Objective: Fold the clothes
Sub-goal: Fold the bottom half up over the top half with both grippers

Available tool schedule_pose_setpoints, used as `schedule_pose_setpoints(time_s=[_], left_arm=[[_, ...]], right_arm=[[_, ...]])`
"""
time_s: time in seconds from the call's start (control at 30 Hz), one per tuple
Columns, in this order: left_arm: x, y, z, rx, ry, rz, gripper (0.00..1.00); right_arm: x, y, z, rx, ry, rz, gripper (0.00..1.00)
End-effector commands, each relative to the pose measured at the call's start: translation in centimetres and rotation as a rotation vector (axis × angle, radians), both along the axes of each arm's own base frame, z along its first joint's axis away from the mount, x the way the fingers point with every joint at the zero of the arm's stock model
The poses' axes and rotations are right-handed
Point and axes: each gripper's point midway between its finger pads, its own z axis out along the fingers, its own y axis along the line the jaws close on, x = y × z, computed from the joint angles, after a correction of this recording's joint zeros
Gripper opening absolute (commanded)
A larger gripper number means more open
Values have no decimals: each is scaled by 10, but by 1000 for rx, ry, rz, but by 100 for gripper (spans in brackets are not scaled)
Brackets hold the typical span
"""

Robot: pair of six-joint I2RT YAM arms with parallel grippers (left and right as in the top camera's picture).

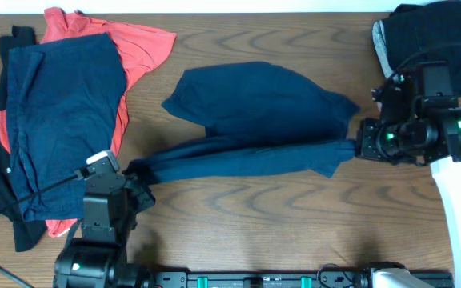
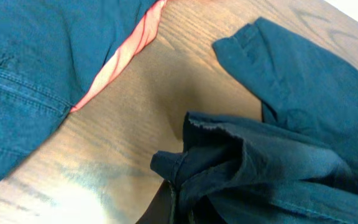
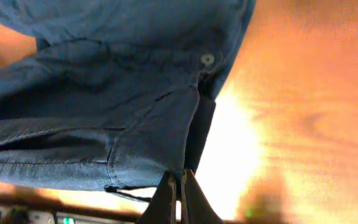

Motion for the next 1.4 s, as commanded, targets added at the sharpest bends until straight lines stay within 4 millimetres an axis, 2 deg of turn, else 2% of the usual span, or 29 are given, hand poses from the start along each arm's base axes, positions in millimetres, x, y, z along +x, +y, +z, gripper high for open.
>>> schedule_pose_setpoints(time_s=[0.0, 0.17, 0.27, 0.37, 0.47, 0.63, 0.8, 1.0, 1.17, 1.23, 1.37], left_arm=[[0, 16, 34, 30, -66, 82, 6], [-8, 16, 54, 27, -72, 79, 6], [-12, 11, 53, 26, -54, 53, 6], [-15, 2, 49, 15, -33, 13, 6], [-18, -4, 46, 15, -17, -20, 6], [-9, -4, 43, 50, -6, -16, 6], [23, -2, 36, 94, 13, 23, 6], [89, -18, 18, 117, -1, -1, 6], [137, -30, 2, 123, -48, -15, 6], [156, -34, -4, 127, -75, -22, 6], [173, -39, -9, 121, -108, -20, 6]], right_arm=[[-2, -29, 8, -88, -22, -45, 1], [-24, -23, 4, -37, 68, -25, 1], [-36, -22, 2, -34, 117, -24, 1], [-37, -23, 2, -38, 122, -26, 1], [-26, -27, 3, -46, 84, -66, 1], [11, -33, 6, -59, -46, -119, 1], [50, -35, -8, -51, -103, -147, 1], [89, -29, -39, -7, -95, -140, 1], [112, -39, -61, -19, -90, -163, 1], [127, -46, -67, -19, -116, -178, 1], [150, -54, -76, -33, -164, -194, 1]])
